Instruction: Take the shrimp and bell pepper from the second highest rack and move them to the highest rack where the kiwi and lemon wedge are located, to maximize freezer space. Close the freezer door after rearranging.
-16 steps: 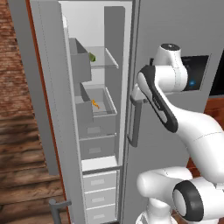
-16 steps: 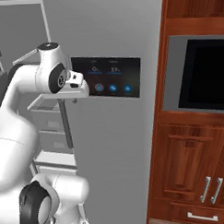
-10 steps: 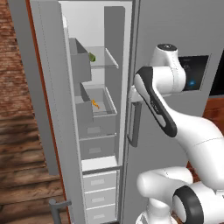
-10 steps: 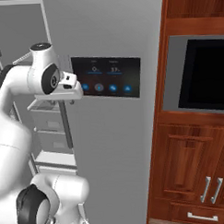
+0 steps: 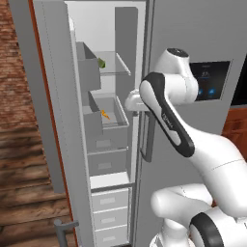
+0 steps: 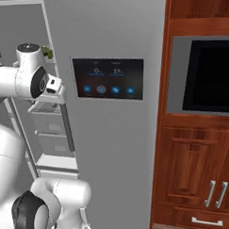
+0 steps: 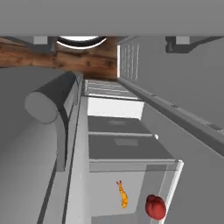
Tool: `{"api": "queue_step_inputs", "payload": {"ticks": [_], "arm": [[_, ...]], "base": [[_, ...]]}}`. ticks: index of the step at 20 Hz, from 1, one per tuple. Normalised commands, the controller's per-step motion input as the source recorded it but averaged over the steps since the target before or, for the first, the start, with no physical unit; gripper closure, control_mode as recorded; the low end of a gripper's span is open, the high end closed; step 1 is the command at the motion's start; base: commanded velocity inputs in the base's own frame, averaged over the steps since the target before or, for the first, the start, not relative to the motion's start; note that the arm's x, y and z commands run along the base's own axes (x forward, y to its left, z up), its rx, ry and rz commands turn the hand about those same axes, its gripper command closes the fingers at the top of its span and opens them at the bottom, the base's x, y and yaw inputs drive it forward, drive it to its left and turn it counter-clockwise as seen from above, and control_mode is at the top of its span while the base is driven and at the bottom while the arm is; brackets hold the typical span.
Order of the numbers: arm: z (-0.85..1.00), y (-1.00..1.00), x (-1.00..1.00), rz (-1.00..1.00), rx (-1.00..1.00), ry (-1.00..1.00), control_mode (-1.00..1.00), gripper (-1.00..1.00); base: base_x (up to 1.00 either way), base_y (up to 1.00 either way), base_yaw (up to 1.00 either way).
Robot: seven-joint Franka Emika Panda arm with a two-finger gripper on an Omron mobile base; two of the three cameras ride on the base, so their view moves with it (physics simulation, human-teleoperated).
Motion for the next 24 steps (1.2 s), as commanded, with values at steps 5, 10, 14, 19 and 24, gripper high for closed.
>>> {"api": "queue_step_inputs", "payload": {"ticks": [5,10,14,19,24], "arm": [[0.00,0.62,0.02,0.00,0.22,0.00,-1.00,-1.00],[0.00,0.73,0.15,0.00,0.17,0.00,-1.00,-1.00],[0.00,0.64,0.25,0.00,0.10,0.03,-1.00,-1.00],[-0.03,0.72,0.32,0.01,0.06,0.08,-1.00,-1.00],[-0.06,0.69,0.24,0.04,0.05,0.11,-1.00,-1.00]], "base": [[0.00,0.00,0.00],[0.00,0.00,0.00],[0.00,0.00,0.00],[0.00,0.00,0.00],[0.00,0.00,0.00]]}}
